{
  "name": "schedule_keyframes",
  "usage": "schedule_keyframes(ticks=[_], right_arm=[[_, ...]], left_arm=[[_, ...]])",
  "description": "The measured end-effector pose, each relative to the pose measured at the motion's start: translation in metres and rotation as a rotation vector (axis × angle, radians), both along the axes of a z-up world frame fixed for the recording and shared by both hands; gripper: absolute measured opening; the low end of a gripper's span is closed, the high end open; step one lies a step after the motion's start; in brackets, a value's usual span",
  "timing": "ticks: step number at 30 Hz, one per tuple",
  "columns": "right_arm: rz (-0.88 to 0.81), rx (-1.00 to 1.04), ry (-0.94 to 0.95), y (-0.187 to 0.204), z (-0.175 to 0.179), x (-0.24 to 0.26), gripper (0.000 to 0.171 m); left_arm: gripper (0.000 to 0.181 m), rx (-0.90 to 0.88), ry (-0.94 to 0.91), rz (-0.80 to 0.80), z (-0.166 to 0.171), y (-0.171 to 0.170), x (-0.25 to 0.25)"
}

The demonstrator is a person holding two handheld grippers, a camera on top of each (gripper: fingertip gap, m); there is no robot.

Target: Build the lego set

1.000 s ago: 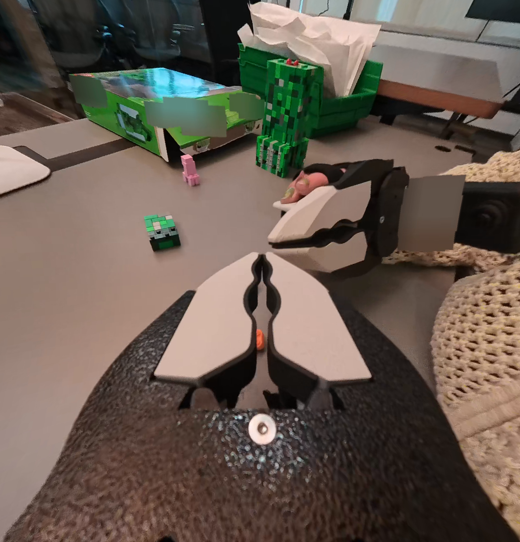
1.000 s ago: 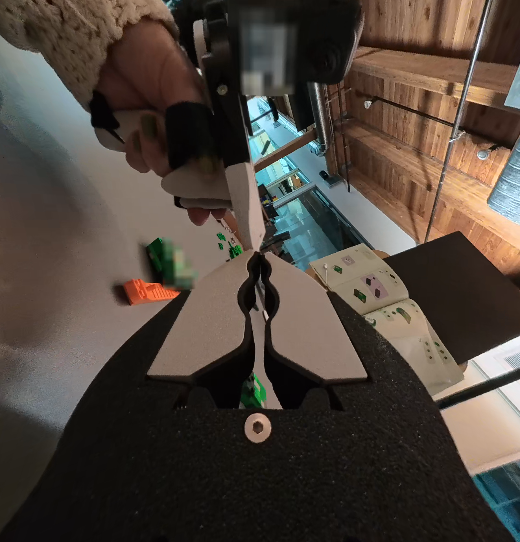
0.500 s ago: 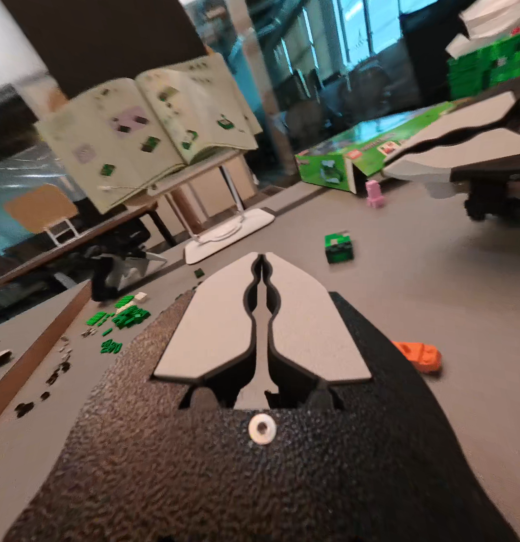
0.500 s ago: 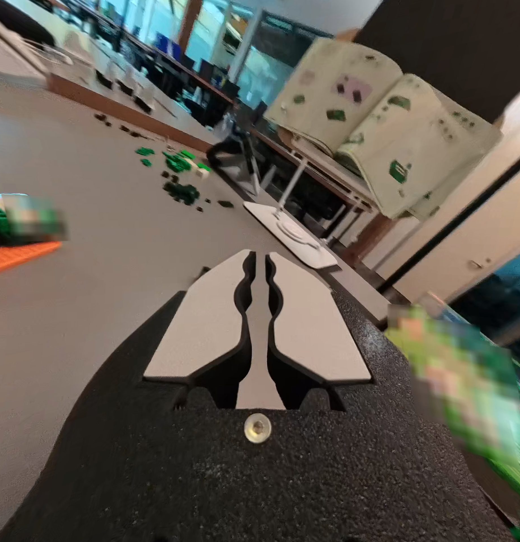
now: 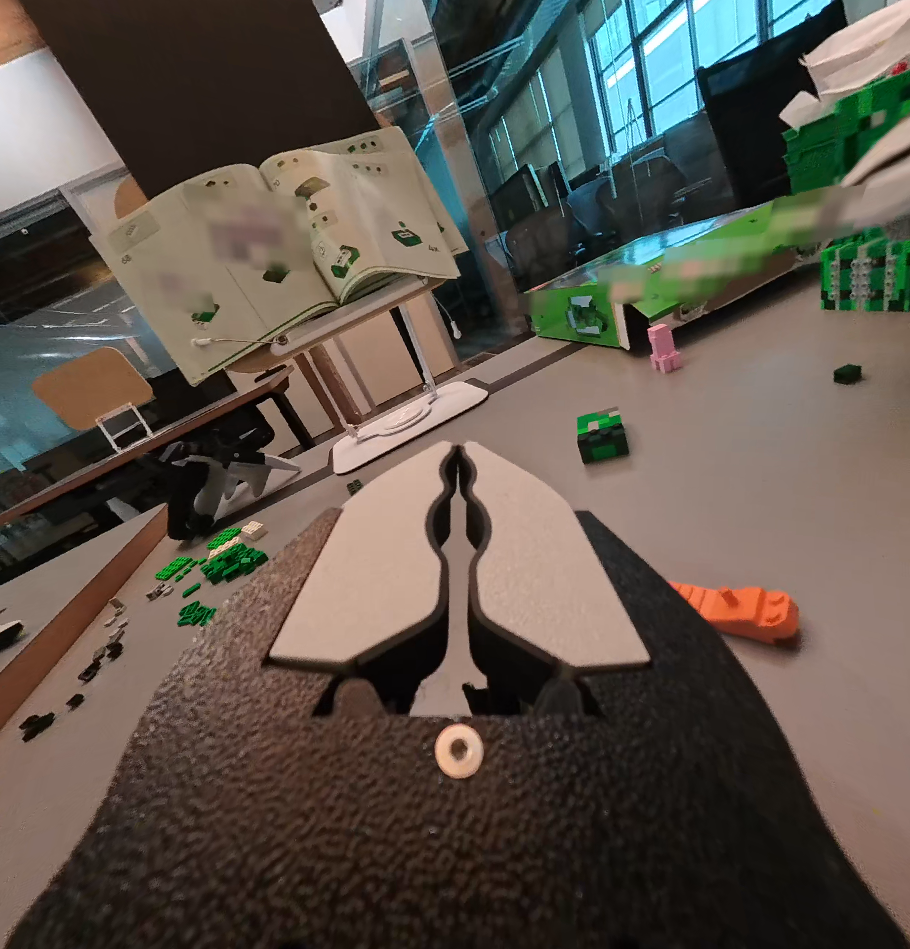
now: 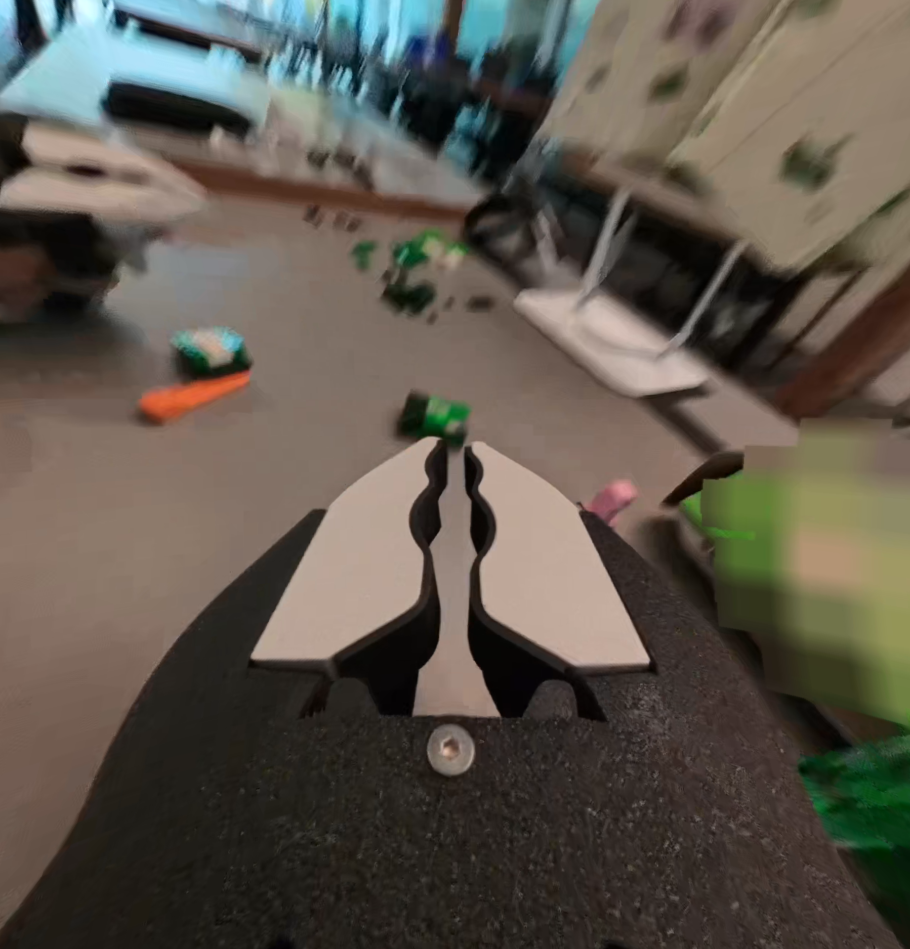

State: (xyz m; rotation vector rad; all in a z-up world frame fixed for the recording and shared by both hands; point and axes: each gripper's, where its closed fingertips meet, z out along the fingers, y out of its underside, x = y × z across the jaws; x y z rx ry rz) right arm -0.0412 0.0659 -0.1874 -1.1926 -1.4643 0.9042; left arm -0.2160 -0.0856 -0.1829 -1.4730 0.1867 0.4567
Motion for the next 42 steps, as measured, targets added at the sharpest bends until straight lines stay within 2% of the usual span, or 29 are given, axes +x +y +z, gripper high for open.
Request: schedule_keyframes(ticks=[3,7,16,23,29,32,37,39,42], right_arm=[[0.038,0.014,-0.29,0.001,-0.053,0.009,0.014],[0.037,0.084,-0.481,0.002,-0.087,0.016,0.014],[0.03,0.102,-0.526,0.001,-0.093,0.015,0.007],[0.109,0.117,-0.247,-0.026,-0.056,-0.014,0.007],[0.253,0.059,0.101,-0.085,-0.018,-0.045,0.007],[0.33,-0.069,0.192,-0.111,-0.004,-0.06,0.007],[0.467,-0.452,0.226,-0.136,0.009,-0.085,0.007],[0.488,-0.575,0.231,-0.139,0.011,-0.092,0.007],[0.514,-0.622,0.197,-0.144,0.008,-0.098,0.007]], left_arm=[[0.0,-0.009,0.016,-0.005,-0.001,0.001,0.002],[0.0,-0.007,0.01,-0.012,-0.001,0.001,0.003],[0.0,-0.039,0.047,-0.028,-0.006,0.004,0.009],[0.0,-0.048,0.087,-0.048,-0.008,0.005,0.016],[0.0,-0.052,0.199,-0.104,-0.009,0.006,0.037],[0.009,-0.032,0.262,-0.172,-0.008,0.005,0.057],[0.038,-0.007,0.367,-0.186,-0.006,0.006,0.073],[0.04,-0.001,0.384,-0.176,-0.005,0.006,0.073],[0.039,0.007,0.385,-0.159,-0.003,0.006,0.07]])
